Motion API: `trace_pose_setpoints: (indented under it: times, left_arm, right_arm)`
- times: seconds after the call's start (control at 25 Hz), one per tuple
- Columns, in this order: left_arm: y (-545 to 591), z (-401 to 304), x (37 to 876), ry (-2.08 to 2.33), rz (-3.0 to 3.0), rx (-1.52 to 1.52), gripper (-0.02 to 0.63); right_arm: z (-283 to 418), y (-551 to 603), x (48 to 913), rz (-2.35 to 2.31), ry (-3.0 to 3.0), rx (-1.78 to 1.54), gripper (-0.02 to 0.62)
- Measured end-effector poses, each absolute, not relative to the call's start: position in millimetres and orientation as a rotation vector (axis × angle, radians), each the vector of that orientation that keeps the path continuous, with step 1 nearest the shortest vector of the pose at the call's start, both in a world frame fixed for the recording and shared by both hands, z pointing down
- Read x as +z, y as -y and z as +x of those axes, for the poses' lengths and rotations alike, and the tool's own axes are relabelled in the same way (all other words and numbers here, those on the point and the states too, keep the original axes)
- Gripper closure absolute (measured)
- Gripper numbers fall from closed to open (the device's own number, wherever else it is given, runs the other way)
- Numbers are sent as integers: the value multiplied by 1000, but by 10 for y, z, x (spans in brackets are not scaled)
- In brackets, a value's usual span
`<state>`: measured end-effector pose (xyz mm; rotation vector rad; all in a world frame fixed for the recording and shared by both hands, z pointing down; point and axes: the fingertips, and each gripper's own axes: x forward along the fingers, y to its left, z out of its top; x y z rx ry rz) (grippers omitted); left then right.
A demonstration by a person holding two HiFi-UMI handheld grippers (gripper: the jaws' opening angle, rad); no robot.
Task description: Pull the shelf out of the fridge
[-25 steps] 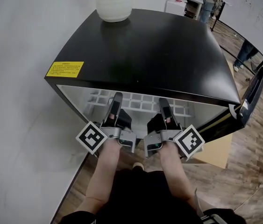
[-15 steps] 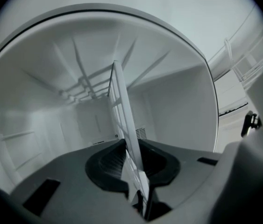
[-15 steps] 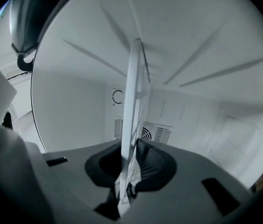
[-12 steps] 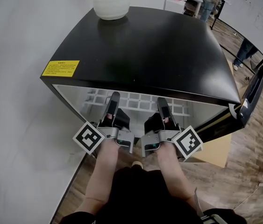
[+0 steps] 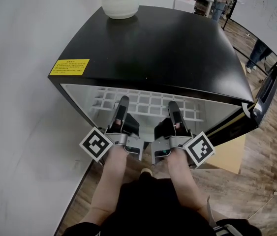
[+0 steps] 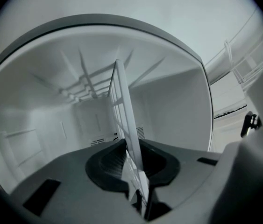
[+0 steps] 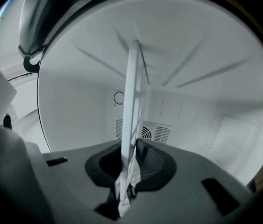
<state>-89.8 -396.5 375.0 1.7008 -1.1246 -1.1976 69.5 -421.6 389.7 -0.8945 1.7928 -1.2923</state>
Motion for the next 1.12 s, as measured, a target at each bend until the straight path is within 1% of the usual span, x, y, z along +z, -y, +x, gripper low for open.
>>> trace_pose_setpoints:
  times: [1.12]
  left_arm:
    - [3988,-884,3754,1116,1705,-1142,545]
  right_arm:
    - [702,4214,3909,-920,-1768,-1298,569]
